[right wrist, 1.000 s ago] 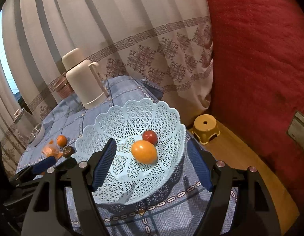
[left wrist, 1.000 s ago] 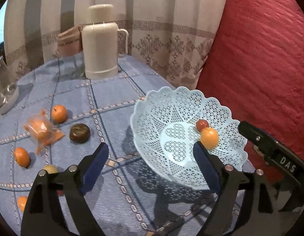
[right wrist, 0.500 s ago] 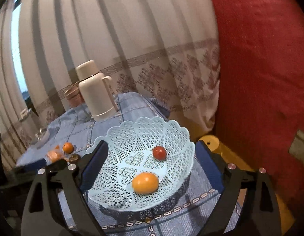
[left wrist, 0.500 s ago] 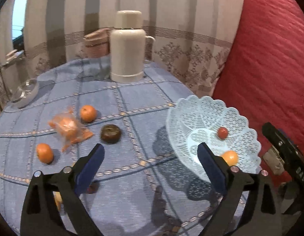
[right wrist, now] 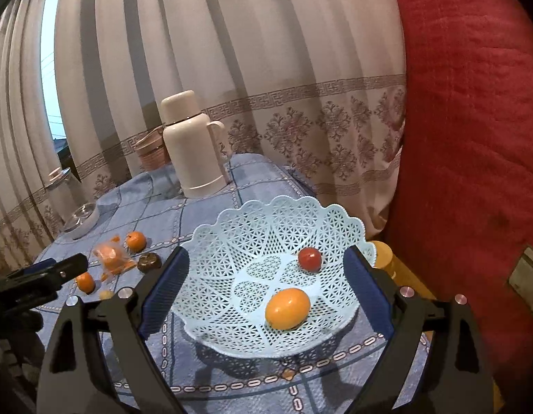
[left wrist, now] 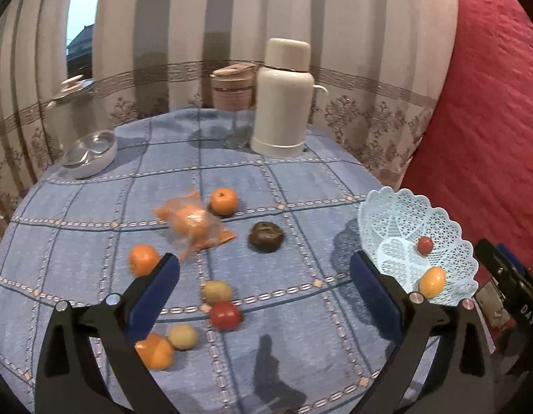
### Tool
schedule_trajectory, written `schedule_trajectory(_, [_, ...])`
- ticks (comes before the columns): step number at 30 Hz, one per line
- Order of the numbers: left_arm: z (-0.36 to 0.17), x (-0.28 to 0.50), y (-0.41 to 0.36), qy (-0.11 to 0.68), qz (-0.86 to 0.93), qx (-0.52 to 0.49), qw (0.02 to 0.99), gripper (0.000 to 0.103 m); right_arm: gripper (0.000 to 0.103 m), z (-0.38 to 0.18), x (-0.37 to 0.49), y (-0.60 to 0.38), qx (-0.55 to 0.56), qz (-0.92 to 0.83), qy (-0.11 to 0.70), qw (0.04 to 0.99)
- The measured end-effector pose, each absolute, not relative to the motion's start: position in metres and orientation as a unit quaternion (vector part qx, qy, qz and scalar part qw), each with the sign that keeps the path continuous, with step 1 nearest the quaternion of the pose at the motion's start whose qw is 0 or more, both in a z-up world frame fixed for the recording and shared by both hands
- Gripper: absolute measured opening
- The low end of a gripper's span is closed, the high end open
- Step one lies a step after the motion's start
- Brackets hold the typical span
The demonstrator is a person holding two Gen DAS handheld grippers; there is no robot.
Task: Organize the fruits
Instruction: 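Withdraw both tools from the basket back over the remaining fruits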
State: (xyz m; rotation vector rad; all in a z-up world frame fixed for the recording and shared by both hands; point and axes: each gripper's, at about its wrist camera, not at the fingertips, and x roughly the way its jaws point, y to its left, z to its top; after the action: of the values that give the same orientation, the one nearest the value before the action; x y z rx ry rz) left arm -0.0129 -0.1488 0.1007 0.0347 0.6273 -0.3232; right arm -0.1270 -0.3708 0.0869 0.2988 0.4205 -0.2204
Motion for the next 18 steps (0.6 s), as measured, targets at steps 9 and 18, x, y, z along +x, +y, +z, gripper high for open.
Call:
schedule_trajectory(9, [0.089, -0.022, -0.102, 0.314, -0.132, 0.017, 0.940, 0.098, 0.092, 0.084, -0.121, -0.345, 0.136, -0.083, 0.224, 0.961])
schedule_trajectory(18, [0.067, -0.031, -0.062, 0.338, -0.116, 0.007, 0.934, 0.092, 0.092, 0.081, -0.116, -0.316, 0.131, -0.052, 0.243, 0.960])
